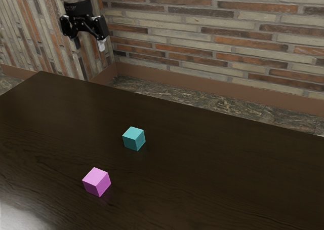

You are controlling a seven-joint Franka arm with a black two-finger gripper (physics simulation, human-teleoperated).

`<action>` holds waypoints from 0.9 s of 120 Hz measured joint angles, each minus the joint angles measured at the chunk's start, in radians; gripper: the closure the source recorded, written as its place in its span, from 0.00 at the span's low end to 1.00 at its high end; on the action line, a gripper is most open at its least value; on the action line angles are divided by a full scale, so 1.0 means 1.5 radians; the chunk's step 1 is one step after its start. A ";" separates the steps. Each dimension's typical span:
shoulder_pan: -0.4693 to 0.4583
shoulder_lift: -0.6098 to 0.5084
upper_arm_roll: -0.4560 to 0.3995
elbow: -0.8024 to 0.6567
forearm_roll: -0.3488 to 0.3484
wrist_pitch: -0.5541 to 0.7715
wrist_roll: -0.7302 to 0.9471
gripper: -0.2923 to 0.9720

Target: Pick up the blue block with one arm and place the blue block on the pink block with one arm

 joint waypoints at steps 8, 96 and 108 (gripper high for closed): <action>0.003 0.000 0.001 0.000 -0.004 -0.002 -0.001 0.23; -0.077 -0.041 -0.044 -0.255 0.076 0.144 -0.003 0.23; -0.074 0.004 -0.043 -0.260 0.068 0.189 -0.004 0.23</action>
